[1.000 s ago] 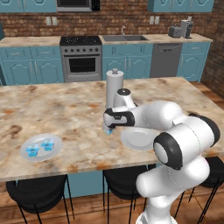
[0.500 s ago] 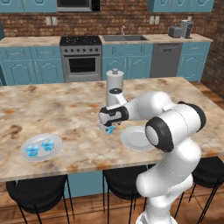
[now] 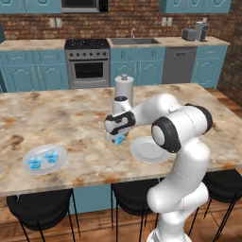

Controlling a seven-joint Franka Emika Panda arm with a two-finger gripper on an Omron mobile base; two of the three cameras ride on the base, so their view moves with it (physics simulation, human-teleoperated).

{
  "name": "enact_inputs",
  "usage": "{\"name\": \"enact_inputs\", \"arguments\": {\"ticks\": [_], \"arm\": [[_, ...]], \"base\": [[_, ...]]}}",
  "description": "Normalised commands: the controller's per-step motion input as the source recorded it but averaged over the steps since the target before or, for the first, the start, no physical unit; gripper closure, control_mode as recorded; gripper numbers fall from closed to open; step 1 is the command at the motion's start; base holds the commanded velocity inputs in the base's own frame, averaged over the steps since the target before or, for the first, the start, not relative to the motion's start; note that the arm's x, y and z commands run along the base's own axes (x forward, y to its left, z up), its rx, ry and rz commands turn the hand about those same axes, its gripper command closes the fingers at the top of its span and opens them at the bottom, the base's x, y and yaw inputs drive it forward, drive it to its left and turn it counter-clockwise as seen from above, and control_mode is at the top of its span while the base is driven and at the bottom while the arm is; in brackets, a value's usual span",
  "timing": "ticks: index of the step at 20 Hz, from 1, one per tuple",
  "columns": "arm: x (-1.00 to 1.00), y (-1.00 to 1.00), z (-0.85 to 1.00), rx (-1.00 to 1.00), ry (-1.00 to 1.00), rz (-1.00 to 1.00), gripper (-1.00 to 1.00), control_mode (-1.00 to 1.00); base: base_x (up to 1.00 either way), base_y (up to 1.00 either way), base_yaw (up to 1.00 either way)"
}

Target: Place two yogurt containers on each plate.

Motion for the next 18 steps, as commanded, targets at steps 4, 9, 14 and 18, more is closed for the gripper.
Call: {"name": "enact_inputs", "arguments": {"ticks": [4, 9, 14, 18], "arm": [[0.22, 0.0, -0.21, 0.0, 0.06, 0.0, -1.0, -1.0], [0.2, 0.02, -0.21, 0.0, 0.07, 0.0, -1.0, -1.0], [0.23, 0.02, -0.14, 0.0, 0.06, 0.0, -1.0, -1.0], [0.14, 0.16, -0.12, -0.01, 0.04, 0.0, -1.0, -1.0]], "base": [[0.0, 0.0, 0.0], [0.0, 0.0, 0.0], [0.0, 0.0, 0.0], [0.0, 0.0, 0.0]]}}
